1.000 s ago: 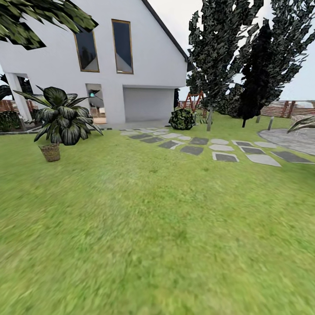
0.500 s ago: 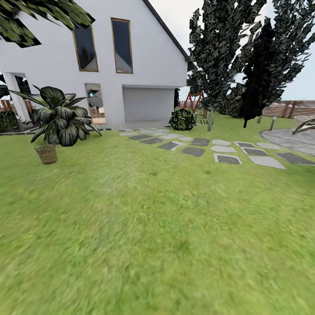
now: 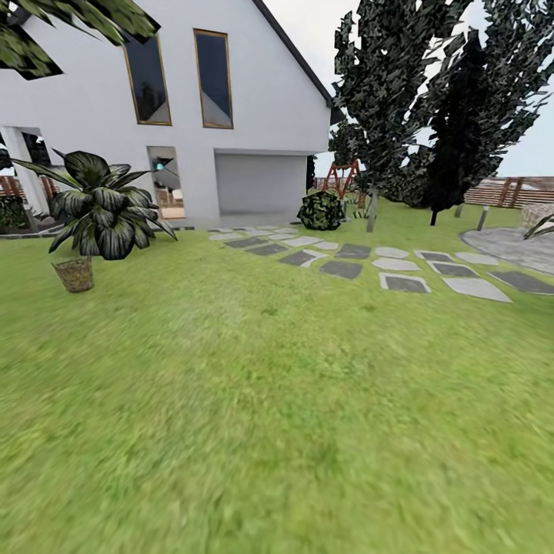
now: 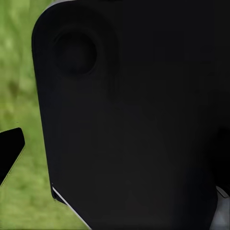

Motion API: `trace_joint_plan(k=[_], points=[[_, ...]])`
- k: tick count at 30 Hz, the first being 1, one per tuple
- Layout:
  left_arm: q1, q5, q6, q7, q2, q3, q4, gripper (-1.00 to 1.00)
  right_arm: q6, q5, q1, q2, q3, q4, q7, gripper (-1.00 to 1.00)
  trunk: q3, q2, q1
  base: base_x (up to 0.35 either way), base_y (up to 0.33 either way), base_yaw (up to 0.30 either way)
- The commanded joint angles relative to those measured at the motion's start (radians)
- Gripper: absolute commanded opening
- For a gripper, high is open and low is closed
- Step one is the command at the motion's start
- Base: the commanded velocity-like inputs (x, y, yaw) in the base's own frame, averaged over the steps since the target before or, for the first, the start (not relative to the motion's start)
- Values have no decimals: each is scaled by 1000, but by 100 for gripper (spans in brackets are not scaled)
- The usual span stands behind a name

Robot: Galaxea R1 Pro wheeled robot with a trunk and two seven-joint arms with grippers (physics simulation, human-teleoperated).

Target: Take the three Easter eggs out of the wicker basket on the lawn in the garden, then place them on the lawn next to a single tree (choose any tree) so that all three eggs are next to the same tree and none are left in the basket.

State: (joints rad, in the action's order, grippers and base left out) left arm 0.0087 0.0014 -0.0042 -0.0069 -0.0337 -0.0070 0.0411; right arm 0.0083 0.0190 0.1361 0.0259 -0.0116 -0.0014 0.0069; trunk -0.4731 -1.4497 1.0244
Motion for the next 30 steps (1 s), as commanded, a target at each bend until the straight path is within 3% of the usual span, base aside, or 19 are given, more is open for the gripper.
trace_joint_plan(k=[1, 30], points=[[1, 0, 0, -1, 0, -1, 2, 100, 1, 2, 0, 0, -1, 0, 1, 100, -1, 0, 1, 340, 0, 0], [1, 0, 0, -1, 0, -1, 2, 100, 1, 1, 0, 2, -1, 0, 1, 100, -1, 0, 1, 340, 0, 21]])
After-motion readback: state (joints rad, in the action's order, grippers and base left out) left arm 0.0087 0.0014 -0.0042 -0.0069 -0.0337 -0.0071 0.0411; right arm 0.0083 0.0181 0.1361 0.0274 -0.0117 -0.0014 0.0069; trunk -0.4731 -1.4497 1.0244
